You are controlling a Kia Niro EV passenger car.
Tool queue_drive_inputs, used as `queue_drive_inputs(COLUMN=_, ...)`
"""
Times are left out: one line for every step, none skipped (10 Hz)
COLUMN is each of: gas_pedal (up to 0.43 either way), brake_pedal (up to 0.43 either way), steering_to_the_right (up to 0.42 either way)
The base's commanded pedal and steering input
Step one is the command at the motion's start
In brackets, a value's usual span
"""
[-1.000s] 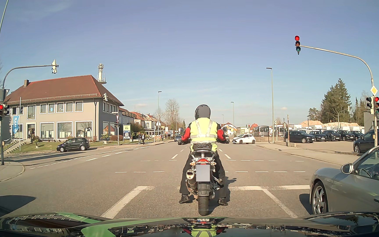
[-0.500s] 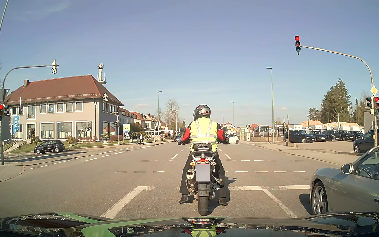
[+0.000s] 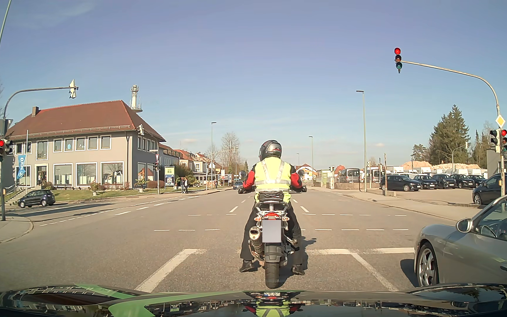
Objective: Follow the waypoints while adhering to traffic rules and regulations
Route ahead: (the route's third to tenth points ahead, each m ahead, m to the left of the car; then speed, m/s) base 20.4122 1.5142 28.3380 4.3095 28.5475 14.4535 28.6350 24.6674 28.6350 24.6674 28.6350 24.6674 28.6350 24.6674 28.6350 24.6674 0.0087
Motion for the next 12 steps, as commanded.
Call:
queue_drive_inputs(gas_pedal=0.0, brake_pedal=0.238, steering_to_the_right=-0.013)
queue_drive_inputs(gas_pedal=0.0, brake_pedal=0.238, steering_to_the_right=-0.013)
queue_drive_inputs(gas_pedal=0.0, brake_pedal=0.238, steering_to_the_right=-0.013)
queue_drive_inputs(gas_pedal=0.0, brake_pedal=0.238, steering_to_the_right=-0.013)
queue_drive_inputs(gas_pedal=0.0, brake_pedal=0.244, steering_to_the_right=-0.013)
queue_drive_inputs(gas_pedal=0.0, brake_pedal=0.238, steering_to_the_right=-0.013)
queue_drive_inputs(gas_pedal=0.0, brake_pedal=0.238, steering_to_the_right=-0.013)
queue_drive_inputs(gas_pedal=0.0, brake_pedal=0.238, steering_to_the_right=-0.013)
queue_drive_inputs(gas_pedal=0.0, brake_pedal=0.238, steering_to_the_right=-0.013)
queue_drive_inputs(gas_pedal=0.0, brake_pedal=0.238, steering_to_the_right=-0.013)
queue_drive_inputs(gas_pedal=0.0, brake_pedal=0.238, steering_to_the_right=-0.013)
queue_drive_inputs(gas_pedal=0.0, brake_pedal=0.244, steering_to_the_right=-0.013)
